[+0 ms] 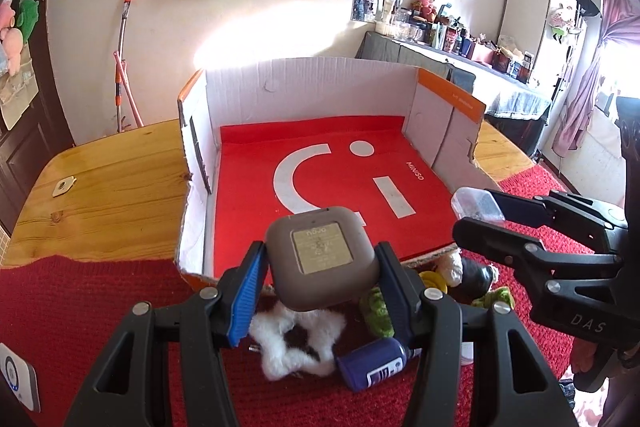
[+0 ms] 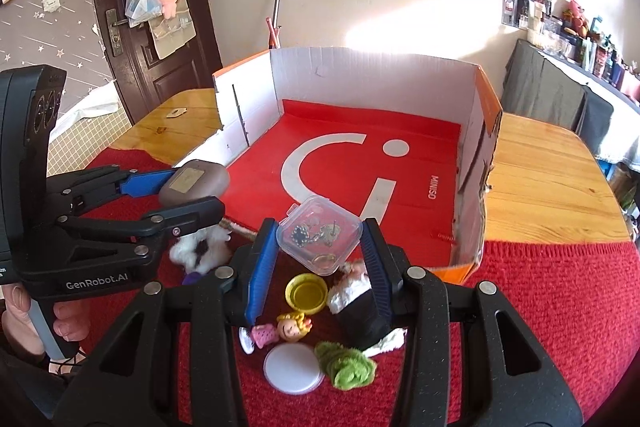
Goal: Organize objects
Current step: 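Carry the clear box with the right tool while the left tool carries the grey case into the cardboard box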
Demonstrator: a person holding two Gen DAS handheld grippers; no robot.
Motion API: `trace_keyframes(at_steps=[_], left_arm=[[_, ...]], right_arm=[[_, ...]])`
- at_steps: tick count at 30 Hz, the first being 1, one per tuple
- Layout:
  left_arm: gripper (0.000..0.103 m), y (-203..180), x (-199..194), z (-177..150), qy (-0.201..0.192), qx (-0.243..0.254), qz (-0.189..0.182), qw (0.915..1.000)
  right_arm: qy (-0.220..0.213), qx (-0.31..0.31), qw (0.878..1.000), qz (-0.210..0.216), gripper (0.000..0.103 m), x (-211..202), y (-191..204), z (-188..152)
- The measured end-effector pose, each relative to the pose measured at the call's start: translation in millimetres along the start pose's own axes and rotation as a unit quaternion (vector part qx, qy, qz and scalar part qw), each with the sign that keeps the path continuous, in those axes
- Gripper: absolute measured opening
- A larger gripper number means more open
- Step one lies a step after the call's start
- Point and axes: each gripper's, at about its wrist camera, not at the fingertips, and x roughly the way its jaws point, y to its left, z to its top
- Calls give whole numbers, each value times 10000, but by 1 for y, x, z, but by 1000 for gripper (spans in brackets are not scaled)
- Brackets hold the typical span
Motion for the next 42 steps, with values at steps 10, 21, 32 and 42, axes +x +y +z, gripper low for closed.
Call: trace_keyframes(at_steps=[10,21,32,42], left_arm=[[57,7,23,16,210,-67,-39,9997],[57,13,53,23,533,-126,-82,9985],[57,21,82,27,941,-135,-99,9954],[57,22,94,28,1118,-136,-118,9936]], right_arm=[[194,102,9997,45,41,22,-12,14],[472,182,9987,79,41,49,-23,22],[852,334,9957,133,41,76,-34,25],[1073,383,9934,145,41,90,-40,26]])
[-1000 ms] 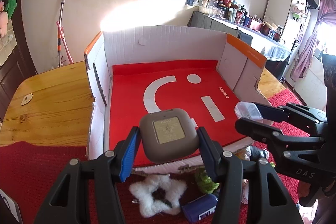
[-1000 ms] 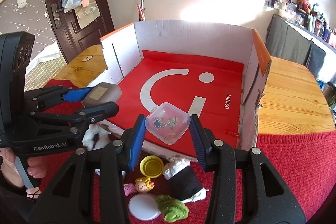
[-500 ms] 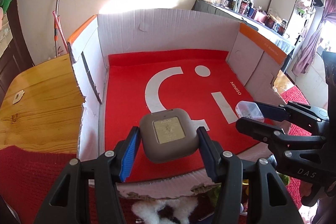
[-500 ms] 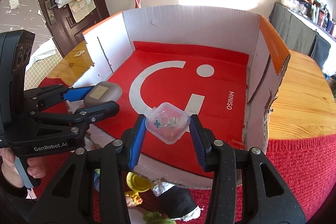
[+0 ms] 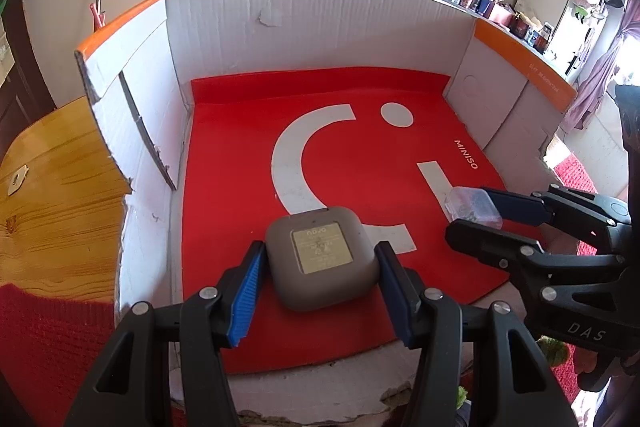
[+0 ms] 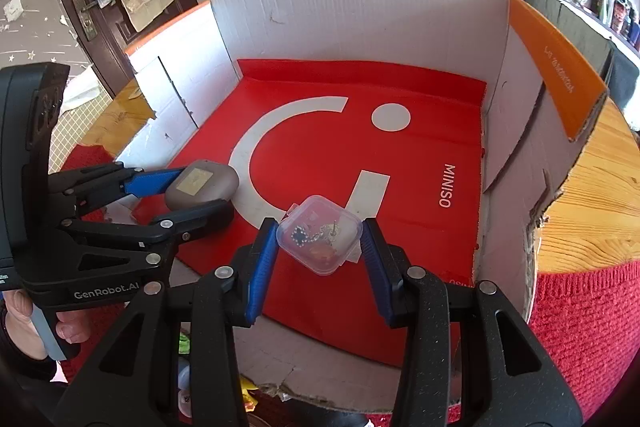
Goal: Organize objects
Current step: 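Carry the clear box with the right tool while the left tool carries the grey case into the cardboard box, then open the right tool over the red mat while the left tool releases the grey case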
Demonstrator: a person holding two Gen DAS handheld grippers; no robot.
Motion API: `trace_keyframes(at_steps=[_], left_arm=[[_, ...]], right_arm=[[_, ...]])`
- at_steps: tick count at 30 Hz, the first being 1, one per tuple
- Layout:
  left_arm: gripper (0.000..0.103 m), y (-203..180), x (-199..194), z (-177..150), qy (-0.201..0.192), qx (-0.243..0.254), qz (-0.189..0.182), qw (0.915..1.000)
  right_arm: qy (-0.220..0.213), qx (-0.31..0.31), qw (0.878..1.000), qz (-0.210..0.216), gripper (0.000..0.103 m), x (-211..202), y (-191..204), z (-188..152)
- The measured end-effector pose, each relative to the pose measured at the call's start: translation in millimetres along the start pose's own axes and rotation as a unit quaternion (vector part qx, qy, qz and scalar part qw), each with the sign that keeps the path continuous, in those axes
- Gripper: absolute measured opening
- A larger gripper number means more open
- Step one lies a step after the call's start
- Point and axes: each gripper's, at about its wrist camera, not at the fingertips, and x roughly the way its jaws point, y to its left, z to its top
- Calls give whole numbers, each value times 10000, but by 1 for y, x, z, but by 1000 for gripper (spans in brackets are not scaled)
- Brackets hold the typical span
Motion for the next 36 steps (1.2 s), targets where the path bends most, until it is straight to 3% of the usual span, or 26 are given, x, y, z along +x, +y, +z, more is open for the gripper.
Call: trace_keyframes(at_steps=[14,36], left_arm=[[57,-1,1,2,18,56,81,10000],[58,-2,3,3,-7,93,99,9999]], right_arm=[[254,-130,9995,-129,41,10,3,2],[225,-177,9995,-96,44,9,3,3]])
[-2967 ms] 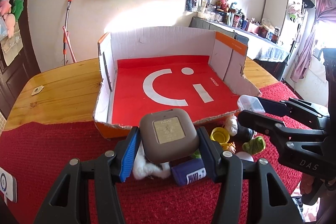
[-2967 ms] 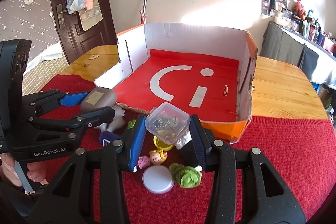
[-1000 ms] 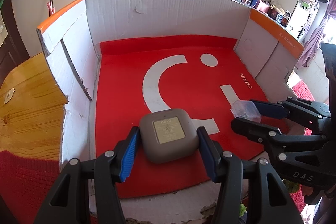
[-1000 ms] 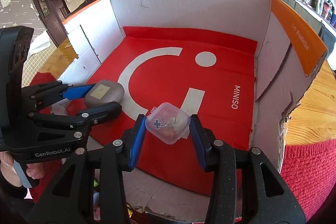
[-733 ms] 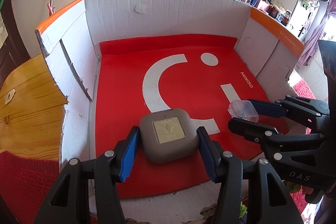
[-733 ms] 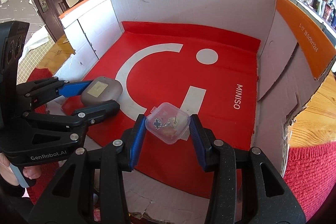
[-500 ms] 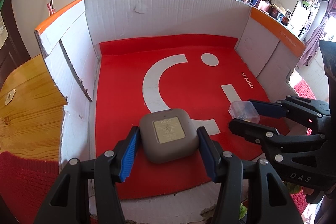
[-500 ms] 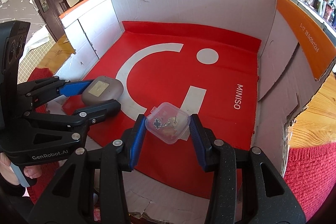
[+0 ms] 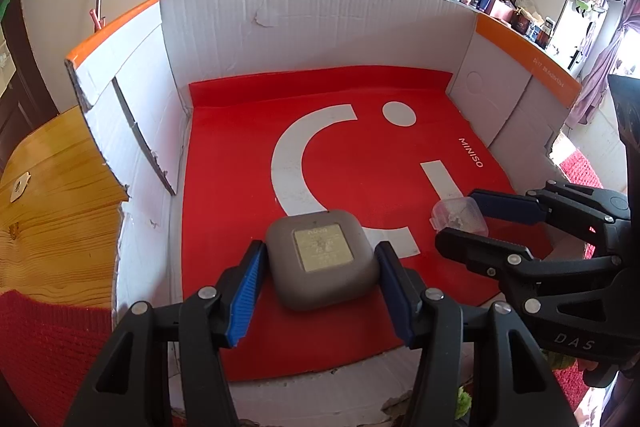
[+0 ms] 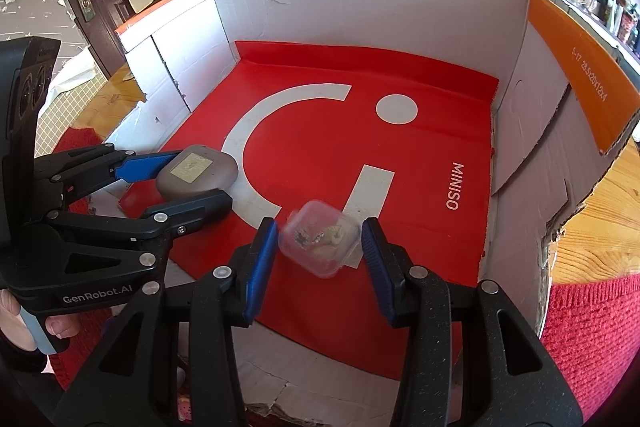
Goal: Organize objects
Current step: 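Open the right tool over the red mat while the left tool releases the grey case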
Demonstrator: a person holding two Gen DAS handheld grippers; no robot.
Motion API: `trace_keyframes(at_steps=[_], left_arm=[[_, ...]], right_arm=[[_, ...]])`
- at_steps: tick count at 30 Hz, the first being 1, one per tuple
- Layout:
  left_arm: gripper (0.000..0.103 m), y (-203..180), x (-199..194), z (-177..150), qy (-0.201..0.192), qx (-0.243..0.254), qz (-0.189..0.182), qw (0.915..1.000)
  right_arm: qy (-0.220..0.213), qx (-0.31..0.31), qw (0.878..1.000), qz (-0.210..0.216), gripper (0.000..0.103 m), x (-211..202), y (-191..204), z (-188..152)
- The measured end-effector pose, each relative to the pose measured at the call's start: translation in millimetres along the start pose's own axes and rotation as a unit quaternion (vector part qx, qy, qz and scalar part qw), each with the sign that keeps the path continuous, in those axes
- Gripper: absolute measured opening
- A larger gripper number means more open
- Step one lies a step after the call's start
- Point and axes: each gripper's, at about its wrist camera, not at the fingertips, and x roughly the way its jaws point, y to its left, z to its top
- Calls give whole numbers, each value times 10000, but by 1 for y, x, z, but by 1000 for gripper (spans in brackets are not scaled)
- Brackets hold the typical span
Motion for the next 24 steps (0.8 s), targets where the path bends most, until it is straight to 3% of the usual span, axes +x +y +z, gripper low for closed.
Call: trace_keyframes(at_steps=[15,24], left_arm=[[60,-1,-9,-3,-112,24,61,9999],[73,-8,-26,-8,-444,208,338,9982]], right_arm=[[-125,-30,9999,2,50,-6,3,-2],[-361,-45,9993,-43,58,-22,6,-8]])
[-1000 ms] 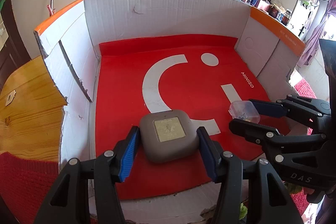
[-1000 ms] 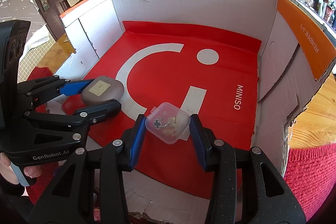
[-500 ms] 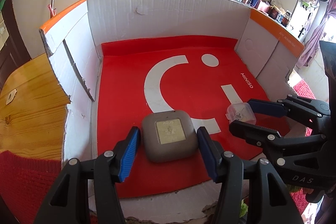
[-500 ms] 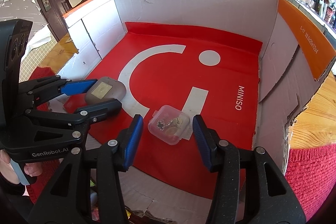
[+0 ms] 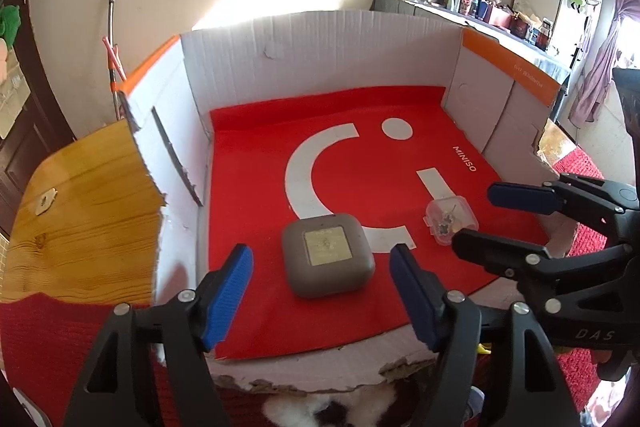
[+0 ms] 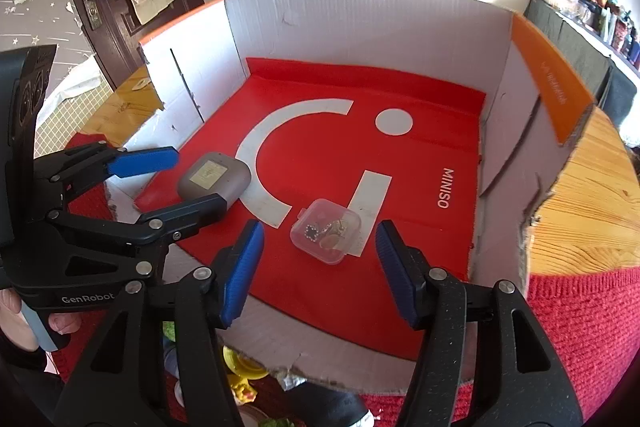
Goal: Organize objects
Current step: 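Open the right tool over the red mat while the left tool releases the grey case, then withdraw both tools from the cardboard box back toward the table items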
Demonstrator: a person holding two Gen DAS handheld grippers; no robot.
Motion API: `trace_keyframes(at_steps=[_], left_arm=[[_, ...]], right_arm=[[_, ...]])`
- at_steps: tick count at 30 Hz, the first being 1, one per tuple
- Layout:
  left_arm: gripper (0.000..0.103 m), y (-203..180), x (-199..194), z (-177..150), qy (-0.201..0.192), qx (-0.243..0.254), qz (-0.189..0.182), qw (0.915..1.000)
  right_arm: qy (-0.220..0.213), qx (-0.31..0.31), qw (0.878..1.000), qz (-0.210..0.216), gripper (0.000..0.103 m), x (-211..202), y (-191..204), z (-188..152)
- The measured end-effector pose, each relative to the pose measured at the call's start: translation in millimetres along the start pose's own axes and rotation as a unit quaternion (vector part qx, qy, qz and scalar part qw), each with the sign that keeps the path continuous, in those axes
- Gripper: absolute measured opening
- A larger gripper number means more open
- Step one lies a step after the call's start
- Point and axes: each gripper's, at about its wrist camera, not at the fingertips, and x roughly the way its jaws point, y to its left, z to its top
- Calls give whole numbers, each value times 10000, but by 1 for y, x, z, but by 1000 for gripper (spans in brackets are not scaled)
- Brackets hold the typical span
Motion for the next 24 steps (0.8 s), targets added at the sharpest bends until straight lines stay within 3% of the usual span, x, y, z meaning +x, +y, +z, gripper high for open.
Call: trace_keyframes(at_steps=[6,15,24], left_arm=[[75,6,-8,-3,-73,-118,17,9999],[83,6,-24,-10,-247,-122,102,9996],[99,2,-42,-19,-426,-168,126,9989]], right_arm=[[-166,-11,9998,-88,67,-15,2,-4],[-353,9,9994,-69,70,-34,7,-11],[-577,1,9983,-64,81,-54,13,-23]])
